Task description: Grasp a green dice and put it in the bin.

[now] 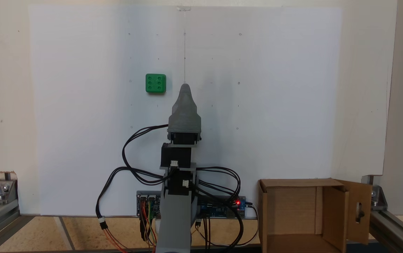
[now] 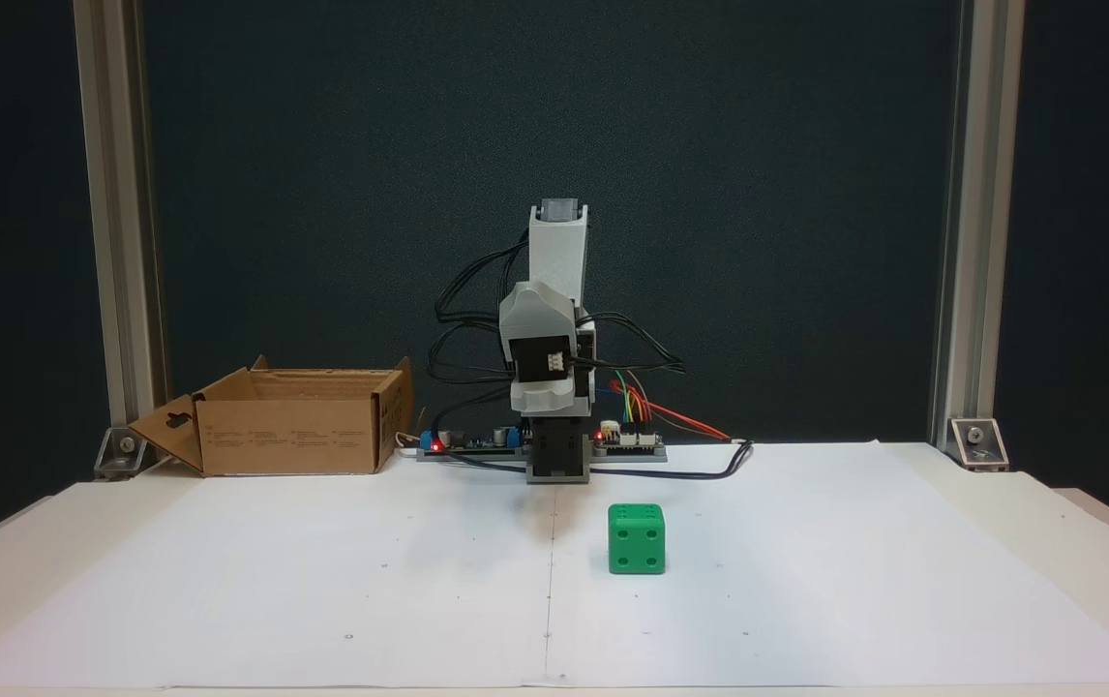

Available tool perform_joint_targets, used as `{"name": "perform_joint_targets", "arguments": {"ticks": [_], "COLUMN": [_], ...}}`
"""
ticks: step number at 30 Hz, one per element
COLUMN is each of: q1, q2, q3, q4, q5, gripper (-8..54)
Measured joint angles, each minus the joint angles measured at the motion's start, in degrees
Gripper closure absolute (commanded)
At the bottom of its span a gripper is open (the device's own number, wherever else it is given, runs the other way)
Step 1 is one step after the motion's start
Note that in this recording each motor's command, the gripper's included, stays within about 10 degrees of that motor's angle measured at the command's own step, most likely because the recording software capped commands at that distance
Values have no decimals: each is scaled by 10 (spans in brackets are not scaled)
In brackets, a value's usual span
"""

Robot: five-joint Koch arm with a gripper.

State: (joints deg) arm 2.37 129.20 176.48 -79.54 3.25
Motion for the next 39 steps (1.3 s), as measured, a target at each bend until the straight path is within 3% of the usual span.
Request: {"name": "perform_joint_targets", "arguments": {"ticks": [8, 21, 28, 39], "q1": [-20, -21, -18, -30], "q2": [-1, -1, -1, -6], "q3": [-70, -154, -381, -536], "q4": [277, 338, 610, 979], "q5": [-2, -47, -67, -63], "gripper": [26, 9, 28, 34]}}
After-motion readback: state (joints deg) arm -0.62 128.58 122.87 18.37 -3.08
